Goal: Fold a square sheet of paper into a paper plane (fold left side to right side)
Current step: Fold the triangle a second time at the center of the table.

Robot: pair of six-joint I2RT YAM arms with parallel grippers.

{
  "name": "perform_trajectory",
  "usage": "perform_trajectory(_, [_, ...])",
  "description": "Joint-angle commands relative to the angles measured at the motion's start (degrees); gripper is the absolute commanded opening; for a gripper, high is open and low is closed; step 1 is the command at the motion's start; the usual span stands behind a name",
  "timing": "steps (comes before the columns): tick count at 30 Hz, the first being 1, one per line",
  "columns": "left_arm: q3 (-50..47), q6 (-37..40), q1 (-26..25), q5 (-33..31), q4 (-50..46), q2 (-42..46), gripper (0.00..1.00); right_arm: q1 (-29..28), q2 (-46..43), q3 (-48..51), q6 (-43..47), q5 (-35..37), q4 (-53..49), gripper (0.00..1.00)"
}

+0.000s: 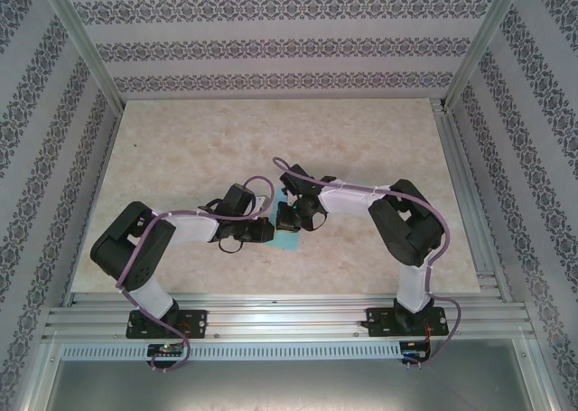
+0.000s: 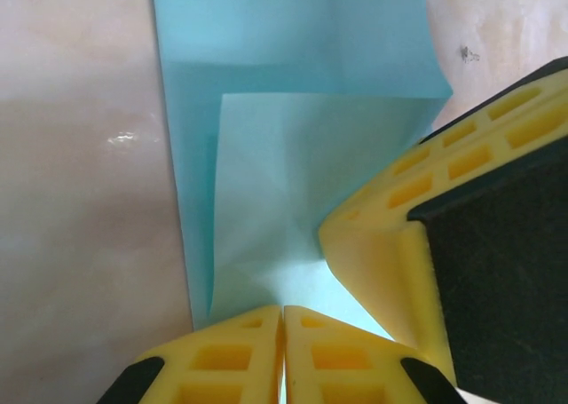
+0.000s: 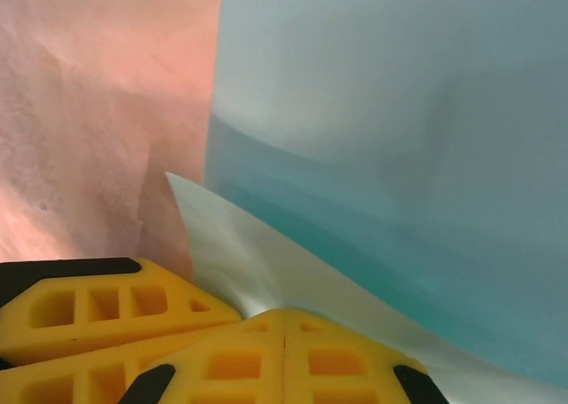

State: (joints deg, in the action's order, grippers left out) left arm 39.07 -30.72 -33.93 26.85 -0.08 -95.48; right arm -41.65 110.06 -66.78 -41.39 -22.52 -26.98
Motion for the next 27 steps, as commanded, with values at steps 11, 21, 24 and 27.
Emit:
perform_trajectory(11, [-1.55, 2.86, -1.02, -6.03, -6.37, -3.72, 0.08, 4.59, 3.57, -1.78, 10.58, 5.85, -9.42, 0.0])
perform_trajectory(21, [-2.24, 2.86, -0.98, -6.29, -6.41, -3.52, 0.08, 12.5, 2.47, -2.13, 18.18, 10.05, -14.7, 0.0])
perform_trajectory(24, [-2.09, 2.82, -1.08, -6.03, -6.25, -3.24, 0.08, 14.84, 1.34, -2.03, 19.67, 10.82, -15.89, 0.0])
perform_trajectory(27, [-1.91, 2.86, -1.12, -5.76, -6.16, -2.78, 0.08, 15.63, -2.02, -2.88, 20.12, 11.12, -16.99, 0.01])
